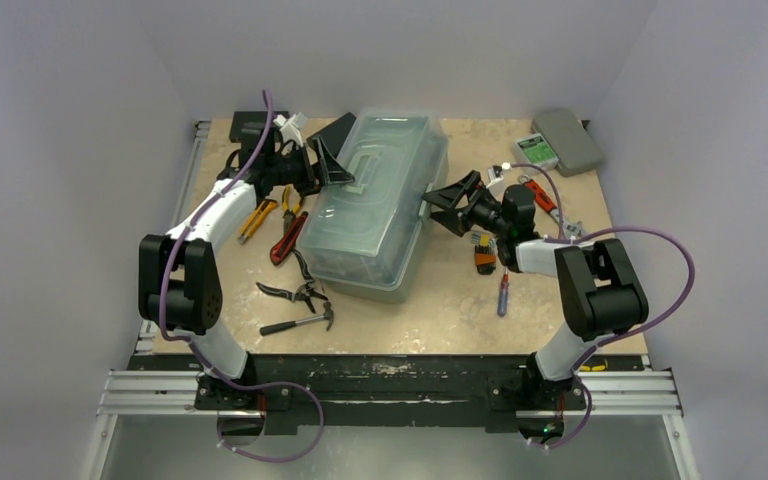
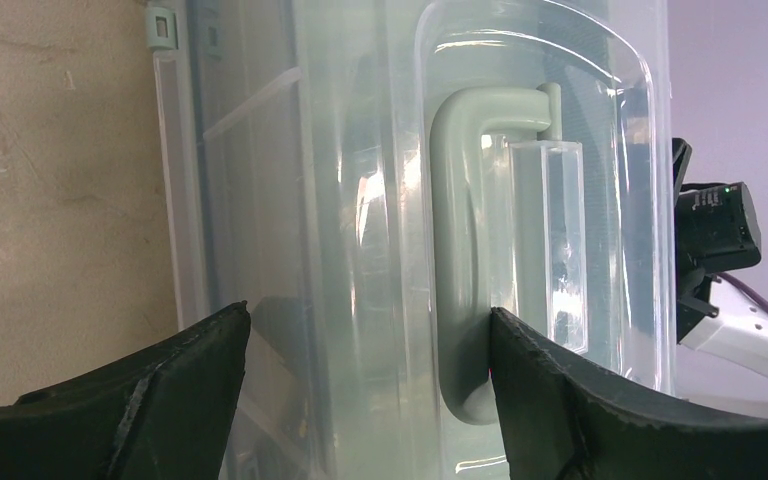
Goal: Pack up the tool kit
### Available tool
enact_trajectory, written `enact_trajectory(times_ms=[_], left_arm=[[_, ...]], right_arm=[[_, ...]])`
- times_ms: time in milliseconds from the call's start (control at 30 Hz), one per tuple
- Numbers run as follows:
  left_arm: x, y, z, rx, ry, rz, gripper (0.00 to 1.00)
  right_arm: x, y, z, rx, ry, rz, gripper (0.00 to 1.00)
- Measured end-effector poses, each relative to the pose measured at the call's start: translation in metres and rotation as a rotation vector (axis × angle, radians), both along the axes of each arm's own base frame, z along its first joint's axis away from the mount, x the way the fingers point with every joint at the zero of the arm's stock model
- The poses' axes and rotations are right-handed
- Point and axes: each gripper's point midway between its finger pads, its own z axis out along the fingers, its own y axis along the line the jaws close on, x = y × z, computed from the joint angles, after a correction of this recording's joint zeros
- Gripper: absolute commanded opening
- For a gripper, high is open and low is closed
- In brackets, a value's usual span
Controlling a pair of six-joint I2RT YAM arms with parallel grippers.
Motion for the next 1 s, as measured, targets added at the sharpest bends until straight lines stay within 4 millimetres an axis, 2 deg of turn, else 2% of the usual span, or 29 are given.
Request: enact_trajectory(times_ms=[300,367,400,467,567,867,1000], left_arm=[[0.000,0.000,0.000,0.000,-0.002,0.001,0.46],[0.000,0.000,0.000,0.000,-0.002,0.001,0.46],[0.000,0.000,0.000,0.000,-0.002,0.001,0.46],[0.001,0.001,0.000,0.000,-0.003,0.004,0.46],[0.001,0.002,0.000,0.001,-0.004,0.006,0.46],[0.004,0.004,0.000,0.004,-0.007,0.017,0.46],[0.004,0.004,0.000,0.006,-0.009,0.020,0.46]], right_arm=[[-0.007,0.005,0.013,0.009,0.006,0.003,0.83],[-0.010,0.007,0.020,0.009,0.000,0.007,0.77],[-0.011,0.008,0.023,0.009,-0.006,0.007,0.70],[-0.011,0.009,0.021,0.009,0.009,0.002,0.54],[-0.010,0.008,0.014,0.012,0.058,-0.011,0.41],[-0.008,0.010,0.016,-0.022,0.089,0.004,0.24],[-0.009,0.010,0.016,-0.057,0.098,-0.011,0.22]])
